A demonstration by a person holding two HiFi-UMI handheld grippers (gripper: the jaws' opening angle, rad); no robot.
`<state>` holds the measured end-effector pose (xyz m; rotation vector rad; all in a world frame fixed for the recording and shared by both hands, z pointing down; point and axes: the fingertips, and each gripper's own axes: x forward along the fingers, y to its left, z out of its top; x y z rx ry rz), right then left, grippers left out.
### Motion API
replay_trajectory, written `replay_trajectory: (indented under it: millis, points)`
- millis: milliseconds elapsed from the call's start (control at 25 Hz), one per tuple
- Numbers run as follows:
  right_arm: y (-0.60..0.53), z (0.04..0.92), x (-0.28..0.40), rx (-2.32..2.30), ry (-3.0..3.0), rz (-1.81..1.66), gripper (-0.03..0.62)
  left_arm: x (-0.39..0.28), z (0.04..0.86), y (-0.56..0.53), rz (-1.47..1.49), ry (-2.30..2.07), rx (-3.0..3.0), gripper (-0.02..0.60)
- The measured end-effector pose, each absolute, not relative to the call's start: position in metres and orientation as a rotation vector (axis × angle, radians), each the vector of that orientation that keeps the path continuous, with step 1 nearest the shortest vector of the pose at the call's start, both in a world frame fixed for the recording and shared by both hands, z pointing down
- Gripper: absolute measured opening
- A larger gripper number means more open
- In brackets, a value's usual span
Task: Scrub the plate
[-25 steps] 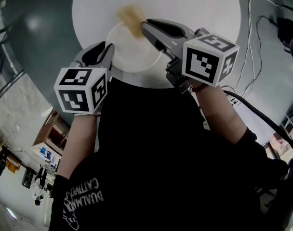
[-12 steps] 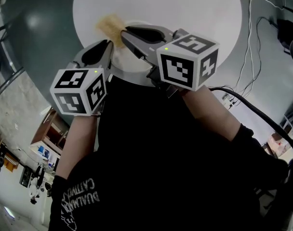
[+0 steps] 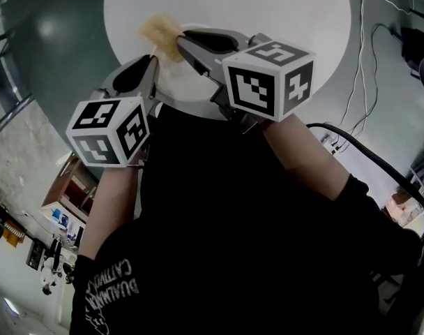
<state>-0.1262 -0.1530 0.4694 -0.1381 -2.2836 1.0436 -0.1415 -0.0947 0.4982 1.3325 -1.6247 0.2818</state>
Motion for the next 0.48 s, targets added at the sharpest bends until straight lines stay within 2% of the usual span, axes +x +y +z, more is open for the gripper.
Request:
replay_trajectory:
  millis: [480]
  points:
    - [-0.202, 0.475, -0.103, 0.042, -2.318, 1.022, 0.043, -0.140, 0.496, -0.097, 0.241, -1.647, 1.331, 0.031]
